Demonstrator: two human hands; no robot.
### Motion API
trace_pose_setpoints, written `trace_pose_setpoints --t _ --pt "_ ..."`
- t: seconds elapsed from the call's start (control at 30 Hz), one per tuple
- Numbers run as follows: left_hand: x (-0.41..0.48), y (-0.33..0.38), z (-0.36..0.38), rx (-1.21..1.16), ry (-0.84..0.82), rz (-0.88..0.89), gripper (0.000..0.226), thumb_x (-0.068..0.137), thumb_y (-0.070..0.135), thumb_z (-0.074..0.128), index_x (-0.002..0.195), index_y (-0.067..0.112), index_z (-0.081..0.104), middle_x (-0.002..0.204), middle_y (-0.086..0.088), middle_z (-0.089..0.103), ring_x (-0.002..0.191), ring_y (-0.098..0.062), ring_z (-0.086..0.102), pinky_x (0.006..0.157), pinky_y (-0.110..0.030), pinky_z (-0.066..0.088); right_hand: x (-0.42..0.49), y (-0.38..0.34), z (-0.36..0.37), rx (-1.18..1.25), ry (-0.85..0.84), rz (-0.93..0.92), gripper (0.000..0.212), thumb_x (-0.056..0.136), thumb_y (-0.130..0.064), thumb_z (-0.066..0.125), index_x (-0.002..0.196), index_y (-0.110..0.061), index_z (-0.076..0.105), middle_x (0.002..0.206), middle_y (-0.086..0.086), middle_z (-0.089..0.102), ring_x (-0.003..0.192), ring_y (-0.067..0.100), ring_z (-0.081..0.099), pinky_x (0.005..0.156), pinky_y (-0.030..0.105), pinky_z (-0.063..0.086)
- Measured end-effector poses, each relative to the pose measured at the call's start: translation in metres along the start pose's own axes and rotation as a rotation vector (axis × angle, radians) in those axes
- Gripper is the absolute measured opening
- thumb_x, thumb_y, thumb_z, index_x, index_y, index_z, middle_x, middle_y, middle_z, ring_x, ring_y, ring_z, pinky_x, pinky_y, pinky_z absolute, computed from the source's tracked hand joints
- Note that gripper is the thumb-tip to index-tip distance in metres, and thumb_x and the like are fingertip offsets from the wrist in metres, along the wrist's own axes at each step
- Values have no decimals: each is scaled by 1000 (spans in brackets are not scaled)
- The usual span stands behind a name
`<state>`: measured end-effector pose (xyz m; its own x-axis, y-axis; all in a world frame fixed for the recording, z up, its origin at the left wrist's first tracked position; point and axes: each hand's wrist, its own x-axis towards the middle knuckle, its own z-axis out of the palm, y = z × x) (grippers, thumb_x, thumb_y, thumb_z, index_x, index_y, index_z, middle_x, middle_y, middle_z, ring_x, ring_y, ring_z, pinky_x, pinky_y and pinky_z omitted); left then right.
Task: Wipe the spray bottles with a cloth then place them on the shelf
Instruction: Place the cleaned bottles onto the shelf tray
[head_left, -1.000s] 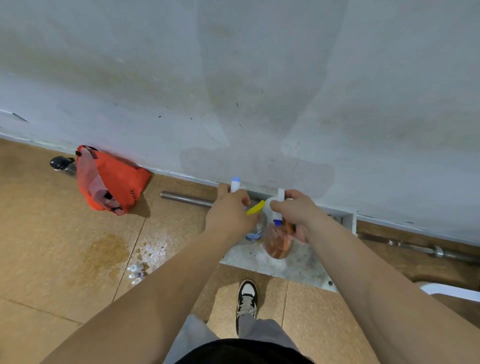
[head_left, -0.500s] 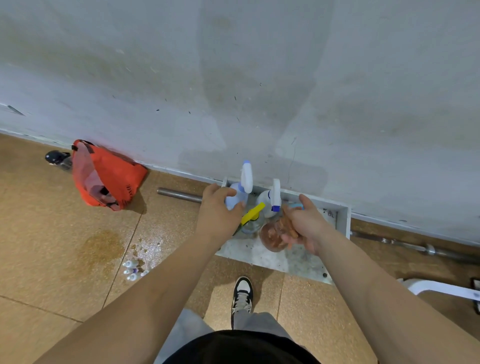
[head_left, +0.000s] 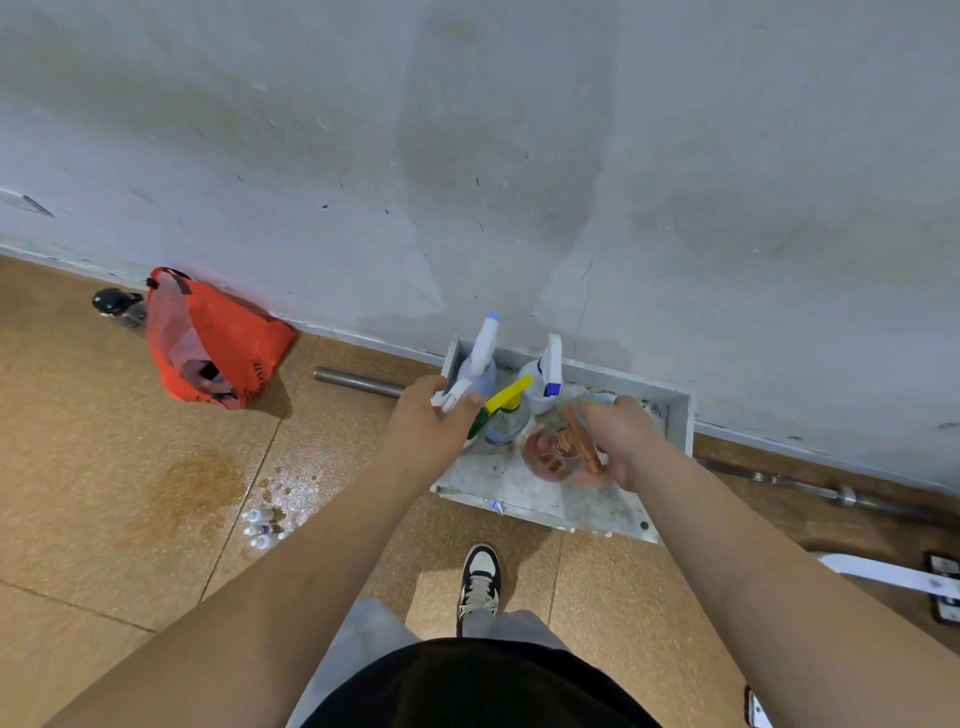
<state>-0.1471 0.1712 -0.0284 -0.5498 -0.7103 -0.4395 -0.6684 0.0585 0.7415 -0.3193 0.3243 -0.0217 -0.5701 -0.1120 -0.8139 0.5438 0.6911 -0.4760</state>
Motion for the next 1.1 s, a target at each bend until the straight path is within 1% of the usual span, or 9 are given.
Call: trace_pose_setpoints --t 0.2,0.37,0.53,0.6,0.7,0.83,0.93,1.0,1.1 --pt "-11 -4 -1 -51 -4 -19 81 80 64 73 146 21 49 135 -1 56 114 -18 61 88 -42 60 -12 10 1 42 81 -100 67 73 -26 74 134 -19 49 139 4 36 105 35 60 57 51 63" --pt "-24 -10 -3 -69 -23 2 47 89 49 76 125 32 49 115 12 56 94 -2 58 65 -13 41 -27 12 -4 25 144 -154 70 76 -31 67 138 -13 43 135 10 45 105 32 60 74 50 62" --pt "-23 -22 -3 -130 -126 -50 46 88 34 80 123 33 50 108 16 62 91 2 60 63 -17 45 -42 10 -5 -386 340 -413 81 82 -42 60 153 -12 33 153 12 31 138 36 41 108 51 47" --pt "-23 -25 -2 -132 -128 -63 47 88 27 78 126 32 52 112 13 65 93 1 60 67 -20 47 -50 7 2 -587 417 -554 68 93 -37 56 155 -16 36 162 9 27 149 32 28 111 51 43" --pt "-25 -29 -4 -139 -109 -68 36 92 19 71 121 31 53 102 20 60 94 -2 60 69 -20 48 -70 -5 27 -639 454 -768 49 98 -33 54 144 -16 53 152 6 42 144 28 36 104 49 48" --pt "-28 -37 -22 -125 -76 -117 31 96 20 65 122 28 53 97 20 56 85 3 53 63 -19 42 -101 -19 78 -672 239 -926 31 102 -32 49 126 -23 66 127 -2 63 119 21 58 85 36 51" --pt "-30 -54 -45 -161 -46 -187 41 91 28 65 131 23 59 114 6 66 94 -9 64 68 -27 49 -121 -27 122 -727 145 -1032 23 101 -34 46 104 -27 68 103 -9 70 97 17 64 78 36 55" --pt "-34 -74 -66 -168 -26 -202 41 81 34 63 120 23 66 106 3 70 90 -17 66 70 -31 52 -131 -29 152 -772 18 -1058 22 101 -34 46 98 -26 67 93 -9 68 90 14 62 74 34 52" --pt "-44 -107 -98 -193 5 -266 7 83 18 57 84 16 64 78 -2 59 69 -20 54 63 -35 46 -142 -28 195 -828 -190 -1055 21 99 -32 48 89 -27 66 84 -9 68 80 10 60 71 33 51"
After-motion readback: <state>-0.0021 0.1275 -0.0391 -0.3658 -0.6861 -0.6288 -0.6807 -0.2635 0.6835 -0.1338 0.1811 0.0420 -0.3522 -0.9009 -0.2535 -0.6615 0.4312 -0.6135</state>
